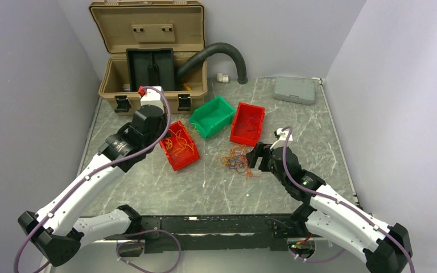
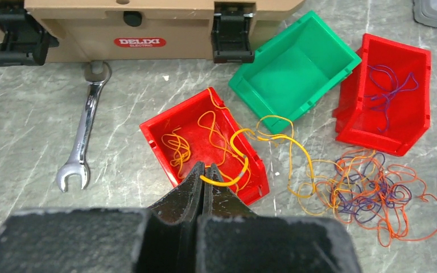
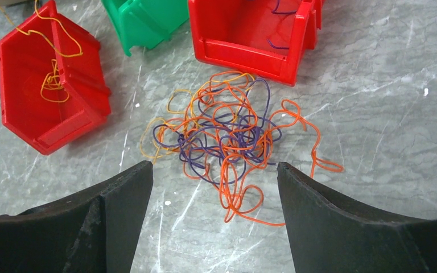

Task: Untangle the cables

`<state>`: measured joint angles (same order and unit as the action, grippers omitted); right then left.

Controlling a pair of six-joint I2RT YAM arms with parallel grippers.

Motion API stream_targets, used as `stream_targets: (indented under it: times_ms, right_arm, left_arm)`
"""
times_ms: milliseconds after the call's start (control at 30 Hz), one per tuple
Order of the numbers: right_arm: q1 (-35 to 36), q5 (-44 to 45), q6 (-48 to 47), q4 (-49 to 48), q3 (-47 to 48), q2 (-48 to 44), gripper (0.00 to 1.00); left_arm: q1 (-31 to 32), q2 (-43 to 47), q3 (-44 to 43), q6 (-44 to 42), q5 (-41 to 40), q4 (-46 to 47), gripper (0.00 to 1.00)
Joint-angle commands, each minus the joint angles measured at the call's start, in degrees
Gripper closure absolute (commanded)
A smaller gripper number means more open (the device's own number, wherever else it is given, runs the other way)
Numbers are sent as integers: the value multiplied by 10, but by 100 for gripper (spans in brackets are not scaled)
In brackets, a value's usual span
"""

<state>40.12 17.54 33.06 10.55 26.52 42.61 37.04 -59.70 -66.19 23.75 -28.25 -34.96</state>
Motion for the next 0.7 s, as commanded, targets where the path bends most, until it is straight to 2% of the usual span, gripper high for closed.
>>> stream_targets:
  times_ms: [0,167,367,667]
  right_arm:
    - [0,-2,-5,-8,18,5,18]
    - [0,-9,1,-22,15,8,18]
    - [0,-41,8,-83,0,36,18]
    - [1,-52,-38,-99,98,134,18]
  left_arm:
    - [-3,17,-19,19,-29,-8,100]
    - [-3,54,-4,-9,16,49,100]
    - [-4,47,-55,-18,22,22,100]
    - [-3,41,-60,-10,-19,19,100]
